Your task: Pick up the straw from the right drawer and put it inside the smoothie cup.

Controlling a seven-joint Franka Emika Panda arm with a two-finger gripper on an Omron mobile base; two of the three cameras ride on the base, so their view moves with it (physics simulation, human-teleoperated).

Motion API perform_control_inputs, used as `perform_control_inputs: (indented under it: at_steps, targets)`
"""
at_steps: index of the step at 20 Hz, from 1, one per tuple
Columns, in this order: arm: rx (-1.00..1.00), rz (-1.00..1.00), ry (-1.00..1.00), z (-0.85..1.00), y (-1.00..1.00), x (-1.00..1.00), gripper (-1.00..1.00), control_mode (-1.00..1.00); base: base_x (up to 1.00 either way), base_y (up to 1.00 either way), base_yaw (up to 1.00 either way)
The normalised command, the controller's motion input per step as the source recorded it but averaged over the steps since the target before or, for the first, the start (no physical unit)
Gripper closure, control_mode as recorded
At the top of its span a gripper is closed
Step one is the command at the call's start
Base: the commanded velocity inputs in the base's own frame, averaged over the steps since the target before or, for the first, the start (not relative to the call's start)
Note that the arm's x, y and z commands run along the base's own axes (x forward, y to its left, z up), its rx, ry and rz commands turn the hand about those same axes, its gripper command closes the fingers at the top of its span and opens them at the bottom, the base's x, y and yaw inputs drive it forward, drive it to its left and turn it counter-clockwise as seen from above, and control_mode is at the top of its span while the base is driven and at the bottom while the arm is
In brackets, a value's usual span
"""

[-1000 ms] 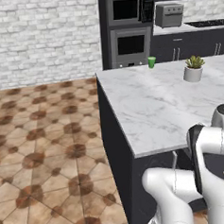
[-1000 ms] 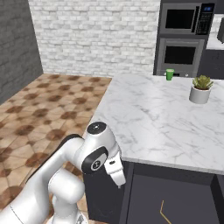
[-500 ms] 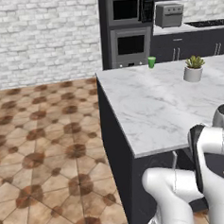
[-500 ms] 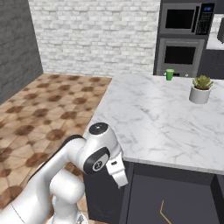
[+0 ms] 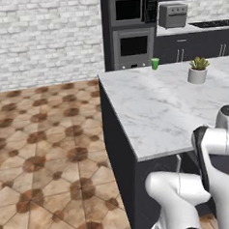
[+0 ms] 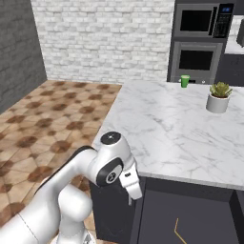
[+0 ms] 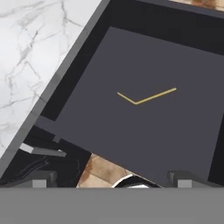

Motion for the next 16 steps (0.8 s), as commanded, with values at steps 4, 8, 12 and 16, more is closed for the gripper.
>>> perform_control_inputs:
  at_steps: [4,8,12,16]
  targets:
    - [0.0,0.0,0.05,0.0,0.0,0.23,-1.0,-1.0,0.0,0.0,0.0]
    - [0.0,0.0,0.06,0.0,-0.06,0.12,-1.0,-1.0,0.0,0.0,0.0]
    - [0.04,0.0,0.09,0.0,-0.18,0.01,-1.0,-1.0,0.0,0.0,0.0]
    - [0.09,0.0,0.11,-0.09,-0.2,0.0,-1.0,-1.0,0.0,0.0,0.0]
